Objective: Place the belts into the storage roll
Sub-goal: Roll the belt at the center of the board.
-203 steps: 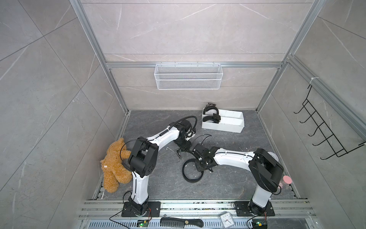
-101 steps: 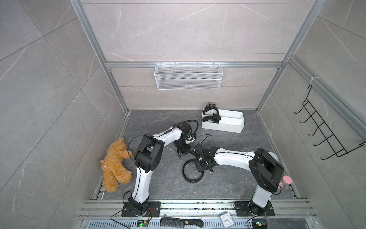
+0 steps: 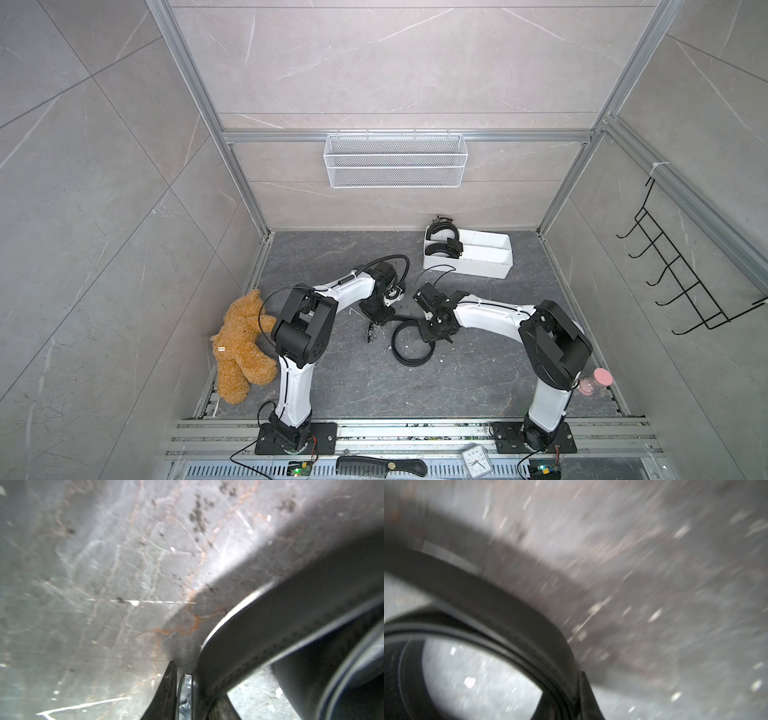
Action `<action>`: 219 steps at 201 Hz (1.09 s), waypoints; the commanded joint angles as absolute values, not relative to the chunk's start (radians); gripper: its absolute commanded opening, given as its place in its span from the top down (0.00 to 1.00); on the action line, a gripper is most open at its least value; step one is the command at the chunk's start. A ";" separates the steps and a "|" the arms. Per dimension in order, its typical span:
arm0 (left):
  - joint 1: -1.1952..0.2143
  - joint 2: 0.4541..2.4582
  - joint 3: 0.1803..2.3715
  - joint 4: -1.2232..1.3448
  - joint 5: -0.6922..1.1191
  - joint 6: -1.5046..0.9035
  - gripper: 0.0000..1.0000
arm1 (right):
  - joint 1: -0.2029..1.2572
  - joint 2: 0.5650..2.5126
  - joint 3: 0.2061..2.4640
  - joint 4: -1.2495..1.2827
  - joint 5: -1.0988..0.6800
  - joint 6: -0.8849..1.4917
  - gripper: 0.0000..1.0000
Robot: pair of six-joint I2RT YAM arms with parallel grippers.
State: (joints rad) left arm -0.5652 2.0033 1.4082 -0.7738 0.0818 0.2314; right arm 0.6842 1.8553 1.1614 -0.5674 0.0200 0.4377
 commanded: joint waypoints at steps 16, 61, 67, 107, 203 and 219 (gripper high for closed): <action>-0.493 1.939 1.365 -0.867 -0.074 0.082 1.00 | 0.603 1.902 1.135 -0.698 0.118 0.432 0.83; -0.465 1.879 1.307 -0.863 -0.058 -0.008 1.00 | 0.564 1.892 1.082 -0.669 0.102 0.447 0.68; -0.465 1.877 1.310 -0.865 -0.056 -0.009 1.00 | 0.561 1.892 1.081 -0.667 0.100 0.444 0.67; -0.464 1.882 1.320 -0.886 -0.072 -0.023 1.00 | 0.556 1.901 1.091 -0.698 0.121 0.428 0.67; -0.424 1.815 1.236 -0.886 0.017 -0.165 1.00 | 0.534 1.863 1.065 -0.676 0.074 0.498 1.00; -0.463 1.803 1.201 -0.868 0.075 -0.237 1.00 | 0.538 1.852 1.064 -0.664 0.054 0.535 1.00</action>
State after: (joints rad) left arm -0.4412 1.8610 1.2415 -0.8124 0.0193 -0.1169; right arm 0.5529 1.8297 1.1210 -0.5732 0.0574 0.4595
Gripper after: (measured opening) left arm 0.207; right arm 0.104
